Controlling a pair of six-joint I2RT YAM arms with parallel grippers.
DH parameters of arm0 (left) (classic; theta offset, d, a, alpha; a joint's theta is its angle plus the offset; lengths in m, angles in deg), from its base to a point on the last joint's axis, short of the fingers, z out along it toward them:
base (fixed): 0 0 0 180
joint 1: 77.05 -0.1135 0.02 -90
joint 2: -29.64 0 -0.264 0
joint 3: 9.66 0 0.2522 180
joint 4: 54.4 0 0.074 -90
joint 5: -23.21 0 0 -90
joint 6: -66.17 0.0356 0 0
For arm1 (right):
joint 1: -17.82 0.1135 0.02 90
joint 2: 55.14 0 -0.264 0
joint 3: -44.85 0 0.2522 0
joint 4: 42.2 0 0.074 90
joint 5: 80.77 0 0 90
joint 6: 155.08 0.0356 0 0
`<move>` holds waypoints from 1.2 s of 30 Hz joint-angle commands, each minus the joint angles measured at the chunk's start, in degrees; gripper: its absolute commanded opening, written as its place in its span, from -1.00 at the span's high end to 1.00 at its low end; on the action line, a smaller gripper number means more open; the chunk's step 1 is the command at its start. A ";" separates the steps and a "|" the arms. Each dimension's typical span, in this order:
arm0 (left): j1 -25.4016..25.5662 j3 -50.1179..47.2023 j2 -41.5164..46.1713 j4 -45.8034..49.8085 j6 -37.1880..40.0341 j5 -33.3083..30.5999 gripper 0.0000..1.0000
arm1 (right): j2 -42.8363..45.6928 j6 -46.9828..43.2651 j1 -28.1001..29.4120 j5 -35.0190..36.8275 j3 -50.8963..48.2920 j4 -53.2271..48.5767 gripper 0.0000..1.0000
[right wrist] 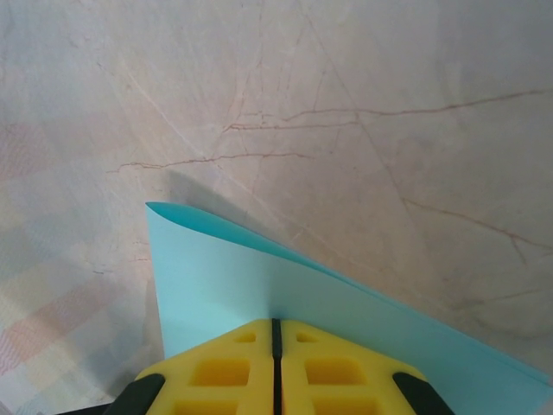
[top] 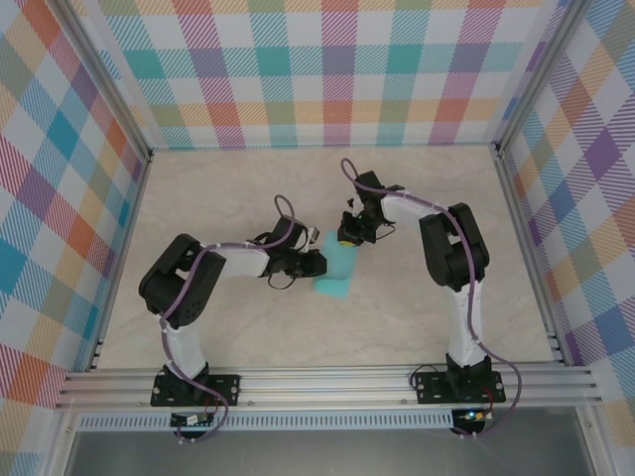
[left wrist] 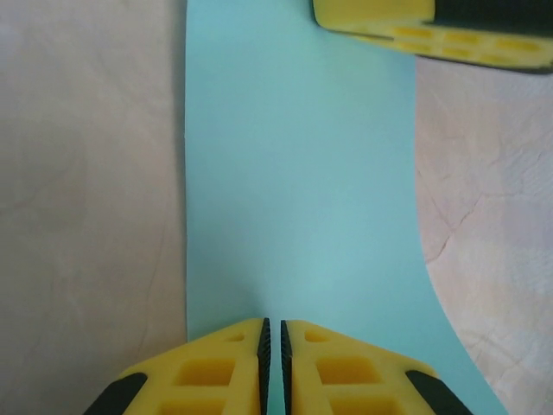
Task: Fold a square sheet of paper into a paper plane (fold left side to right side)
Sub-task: First fold the square sheet of paper in half at the center of the table.
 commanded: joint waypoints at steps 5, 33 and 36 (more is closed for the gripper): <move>2.77 -8.48 4.48 7.47 1.20 1.65 0.71 | -2.65 -1.65 -0.30 3.20 0.88 -3.41 0.83; -0.33 -4.33 21.66 14.68 -9.04 -3.87 0.60 | 18.94 -10.91 -0.26 10.19 -3.62 -0.66 -0.14; -1.21 0.52 14.85 11.95 -9.97 -1.42 0.62 | 26.06 -9.44 -0.29 11.82 -11.07 -0.67 -0.43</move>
